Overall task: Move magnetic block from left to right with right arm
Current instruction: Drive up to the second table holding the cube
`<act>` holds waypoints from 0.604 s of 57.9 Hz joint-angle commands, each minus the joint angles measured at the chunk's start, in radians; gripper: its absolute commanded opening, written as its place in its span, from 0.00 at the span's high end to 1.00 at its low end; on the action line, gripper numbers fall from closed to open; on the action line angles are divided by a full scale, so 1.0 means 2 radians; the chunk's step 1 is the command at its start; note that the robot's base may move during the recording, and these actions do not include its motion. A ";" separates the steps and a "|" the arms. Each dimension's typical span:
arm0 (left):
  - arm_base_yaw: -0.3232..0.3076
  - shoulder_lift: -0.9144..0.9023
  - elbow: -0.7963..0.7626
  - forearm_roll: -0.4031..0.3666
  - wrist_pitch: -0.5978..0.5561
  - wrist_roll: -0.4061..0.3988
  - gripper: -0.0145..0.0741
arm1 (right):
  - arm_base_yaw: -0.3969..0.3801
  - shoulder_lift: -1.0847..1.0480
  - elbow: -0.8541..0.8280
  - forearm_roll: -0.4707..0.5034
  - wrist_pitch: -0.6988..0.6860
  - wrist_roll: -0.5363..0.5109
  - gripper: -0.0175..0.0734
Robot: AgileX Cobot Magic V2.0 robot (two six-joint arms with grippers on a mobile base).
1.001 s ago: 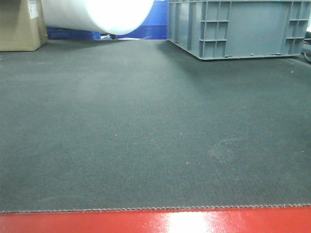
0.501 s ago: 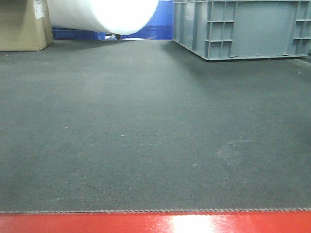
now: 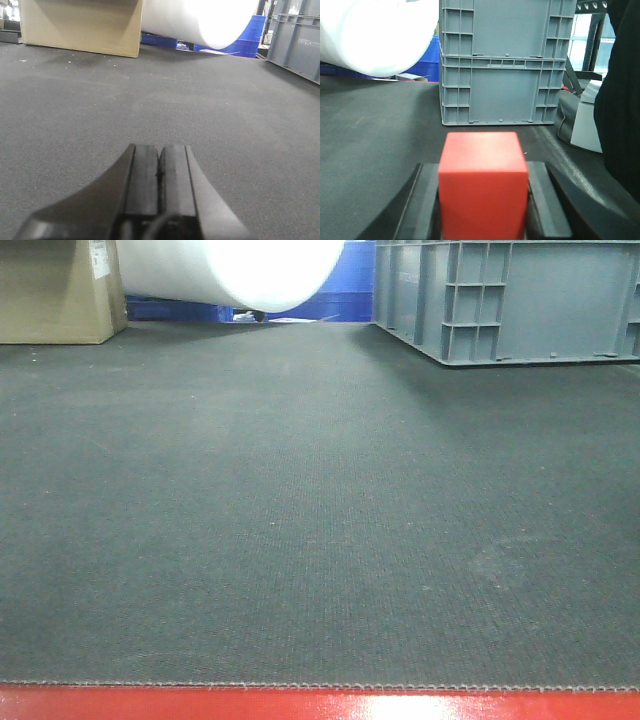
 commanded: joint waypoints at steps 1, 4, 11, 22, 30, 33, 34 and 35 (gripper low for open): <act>-0.003 -0.004 0.003 -0.003 -0.046 -0.002 0.97 | -0.003 0.004 -0.015 -0.001 -0.048 -0.004 0.51; -0.003 -0.004 0.003 -0.003 -0.046 -0.002 0.97 | -0.003 0.004 -0.015 -0.001 -0.048 -0.004 0.51; -0.003 -0.004 0.003 -0.003 -0.046 -0.002 0.97 | -0.003 0.004 -0.015 -0.001 -0.048 -0.004 0.51; -0.003 -0.004 0.003 -0.003 -0.046 -0.002 0.97 | -0.003 0.004 -0.015 -0.001 -0.048 -0.004 0.51; -0.003 -0.004 0.003 -0.003 -0.046 -0.002 0.97 | -0.003 0.004 -0.015 -0.001 -0.048 -0.004 0.51; -0.003 -0.004 0.003 -0.003 -0.046 -0.002 0.97 | -0.003 0.004 -0.015 -0.001 -0.048 -0.004 0.51; -0.003 -0.004 0.003 -0.003 -0.046 -0.002 0.97 | -0.003 0.004 -0.015 -0.001 -0.048 -0.004 0.51; -0.003 -0.004 0.003 -0.003 -0.046 -0.002 0.97 | -0.003 0.004 -0.015 -0.001 -0.048 -0.004 0.51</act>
